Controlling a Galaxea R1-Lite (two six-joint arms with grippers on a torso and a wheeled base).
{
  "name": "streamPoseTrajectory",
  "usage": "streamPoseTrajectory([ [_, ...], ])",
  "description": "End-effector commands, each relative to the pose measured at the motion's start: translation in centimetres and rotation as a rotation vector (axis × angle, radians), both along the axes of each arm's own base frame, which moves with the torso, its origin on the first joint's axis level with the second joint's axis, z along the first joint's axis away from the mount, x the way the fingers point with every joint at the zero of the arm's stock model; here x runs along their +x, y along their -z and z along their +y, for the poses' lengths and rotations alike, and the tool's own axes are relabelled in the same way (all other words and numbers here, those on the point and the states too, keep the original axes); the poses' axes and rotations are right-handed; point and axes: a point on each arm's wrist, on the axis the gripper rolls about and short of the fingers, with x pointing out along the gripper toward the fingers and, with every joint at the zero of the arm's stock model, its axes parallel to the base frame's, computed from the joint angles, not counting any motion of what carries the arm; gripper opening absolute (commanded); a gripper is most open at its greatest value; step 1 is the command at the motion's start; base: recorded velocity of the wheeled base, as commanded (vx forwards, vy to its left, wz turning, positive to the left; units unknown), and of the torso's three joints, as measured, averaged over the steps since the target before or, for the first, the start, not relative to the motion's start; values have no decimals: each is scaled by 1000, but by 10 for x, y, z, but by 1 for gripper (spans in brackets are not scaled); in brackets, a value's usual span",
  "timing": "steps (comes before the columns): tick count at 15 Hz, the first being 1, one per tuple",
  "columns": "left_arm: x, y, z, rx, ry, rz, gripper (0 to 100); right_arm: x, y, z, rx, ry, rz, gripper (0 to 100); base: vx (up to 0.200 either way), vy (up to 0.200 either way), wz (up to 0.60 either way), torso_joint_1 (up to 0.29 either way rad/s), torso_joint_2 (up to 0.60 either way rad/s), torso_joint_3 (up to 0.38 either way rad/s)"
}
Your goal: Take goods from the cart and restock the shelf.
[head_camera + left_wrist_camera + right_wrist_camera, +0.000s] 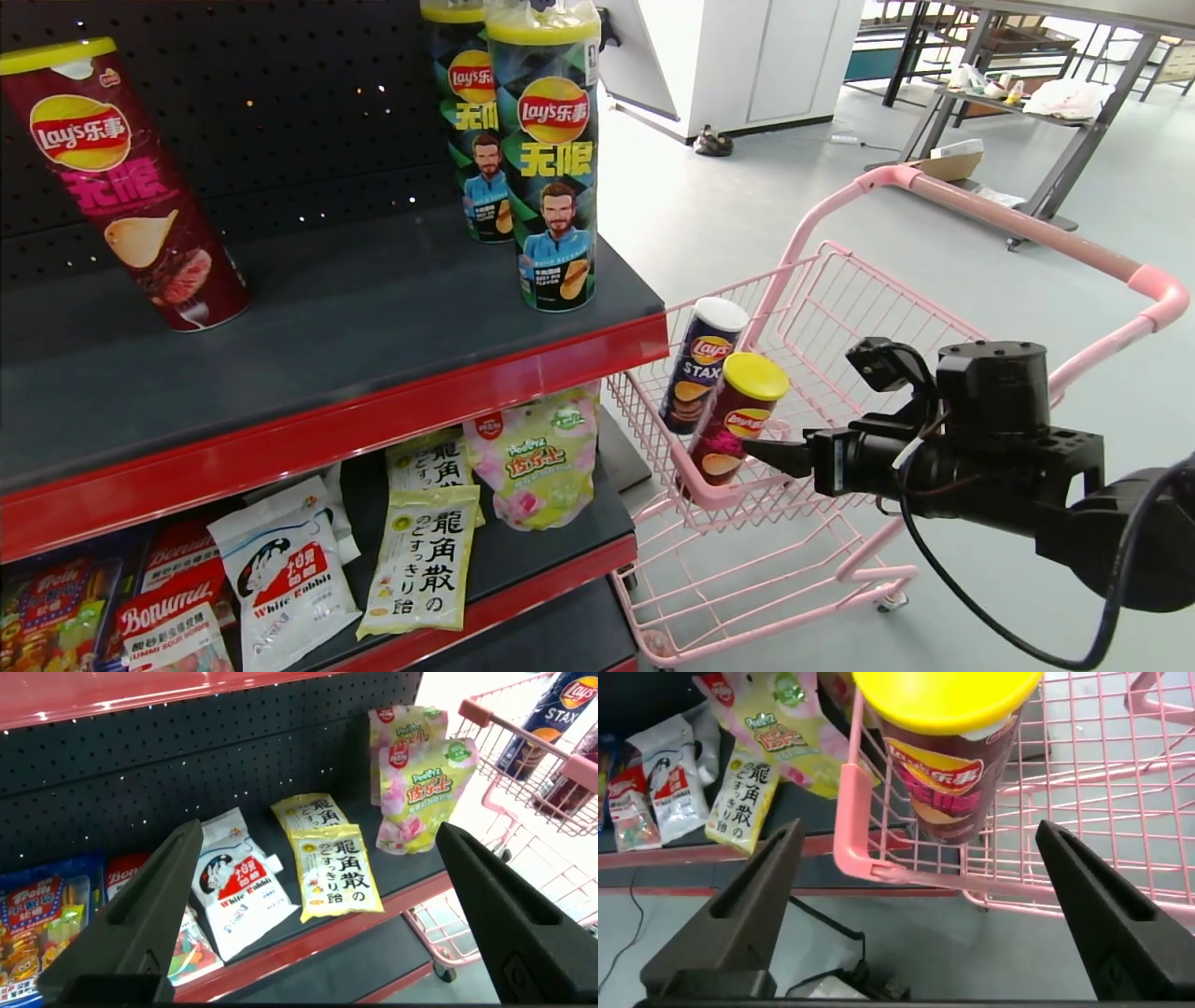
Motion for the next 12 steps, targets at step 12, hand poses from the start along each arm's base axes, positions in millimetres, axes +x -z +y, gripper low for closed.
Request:
streamPoseTrajectory([
  [12,0,0,0,-1,0,1,100,71,27,21,-25,91,-62,100,0,0,0,0,0,0],
])
